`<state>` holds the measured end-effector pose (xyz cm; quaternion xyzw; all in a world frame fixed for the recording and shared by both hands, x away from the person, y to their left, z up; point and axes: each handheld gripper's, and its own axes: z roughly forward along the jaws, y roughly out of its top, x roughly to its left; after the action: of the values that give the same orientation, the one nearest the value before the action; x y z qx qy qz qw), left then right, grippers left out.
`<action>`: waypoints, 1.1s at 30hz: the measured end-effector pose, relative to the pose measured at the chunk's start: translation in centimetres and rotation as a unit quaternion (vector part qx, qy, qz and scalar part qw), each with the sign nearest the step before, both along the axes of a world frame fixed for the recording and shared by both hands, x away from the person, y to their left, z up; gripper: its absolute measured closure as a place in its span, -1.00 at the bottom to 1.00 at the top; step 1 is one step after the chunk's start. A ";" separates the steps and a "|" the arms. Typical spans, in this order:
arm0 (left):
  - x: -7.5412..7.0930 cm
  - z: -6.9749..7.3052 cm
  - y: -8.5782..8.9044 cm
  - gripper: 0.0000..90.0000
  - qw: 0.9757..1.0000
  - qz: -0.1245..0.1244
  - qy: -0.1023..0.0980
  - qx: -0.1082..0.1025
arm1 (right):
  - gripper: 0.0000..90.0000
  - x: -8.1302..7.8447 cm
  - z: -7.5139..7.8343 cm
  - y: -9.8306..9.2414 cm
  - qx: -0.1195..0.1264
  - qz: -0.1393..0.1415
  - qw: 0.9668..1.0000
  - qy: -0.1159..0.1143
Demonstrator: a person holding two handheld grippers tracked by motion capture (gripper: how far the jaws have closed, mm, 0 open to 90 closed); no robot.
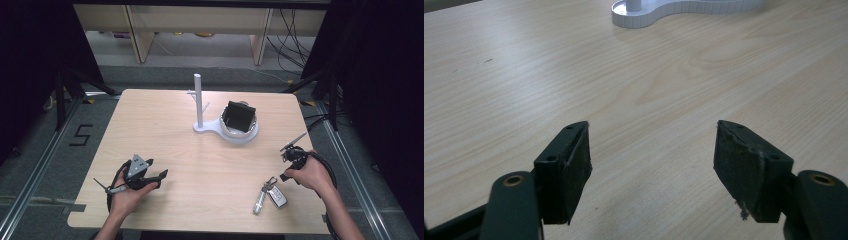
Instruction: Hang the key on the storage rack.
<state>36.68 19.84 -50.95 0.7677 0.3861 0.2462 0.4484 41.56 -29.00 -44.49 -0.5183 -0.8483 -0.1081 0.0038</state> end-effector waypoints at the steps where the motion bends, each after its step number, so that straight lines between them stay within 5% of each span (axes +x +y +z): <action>1: 0.0 0.0 0.0 -0.32 1.000 -0.001 -0.001 0.001 | 0.80 0.1 0.0 0.0 0.010 -0.009 1.000 -0.001; 5: -0.1 -0.1 0.2 -0.32 1.000 -0.003 0.002 -0.005 | 0.67 1.0 -0.4 0.6 0.030 -0.047 0.998 0.040; 11: -0.2 -0.1 0.4 -0.32 1.000 0.002 0.001 -0.007 | 0.55 2.0 -1.2 0.9 0.040 -0.074 0.994 0.071; 17: -0.2 -0.1 0.3 -0.32 1.000 -0.002 0.000 -0.002 | 0.45 2.2 -2.1 1.0 0.037 -0.081 0.993 0.074; 18: -0.2 -0.1 0.3 -0.32 1.000 -0.002 0.000 -0.002 | 0.45 2.1 -2.0 1.3 0.040 -0.098 0.990 0.094; 20: -0.2 0.0 0.3 -0.32 1.000 -0.002 -0.002 0.003 | 0.45 2.4 -2.5 0.8 0.041 -0.058 0.995 0.065; 21: -0.2 0.0 0.3 -0.32 1.000 -0.002 -0.003 0.003 | 0.45 2.4 -2.3 0.9 0.038 -0.067 0.994 0.083; 25: -0.2 0.0 0.3 -0.32 1.000 -0.002 -0.002 0.004 | 0.45 2.6 -2.4 0.9 0.026 -0.062 0.995 0.079; 26: -0.2 -0.1 0.3 -0.32 1.000 -0.002 -0.002 0.004 | 0.45 2.6 -2.6 1.1 0.031 -0.077 0.992 0.095; 29: -0.2 -0.1 0.3 -0.32 1.000 -0.001 -0.001 0.003 | 0.45 2.8 -2.9 1.0 0.029 -0.064 0.995 0.076; 30: -0.2 0.0 0.3 -0.32 1.000 -0.001 -0.001 0.003 | 0.45 2.8 -2.7 1.4 0.023 -0.084 0.992 0.093; 33: -0.2 0.0 0.4 -0.32 1.000 -0.001 -0.003 0.004 | 0.43 2.8 -2.7 1.3 0.021 -0.072 0.993 0.094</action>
<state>36.52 20.21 -50.98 0.7693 0.3826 0.2495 0.4467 44.38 -27.68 -47.24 -0.5856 -0.8024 -0.0764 0.0862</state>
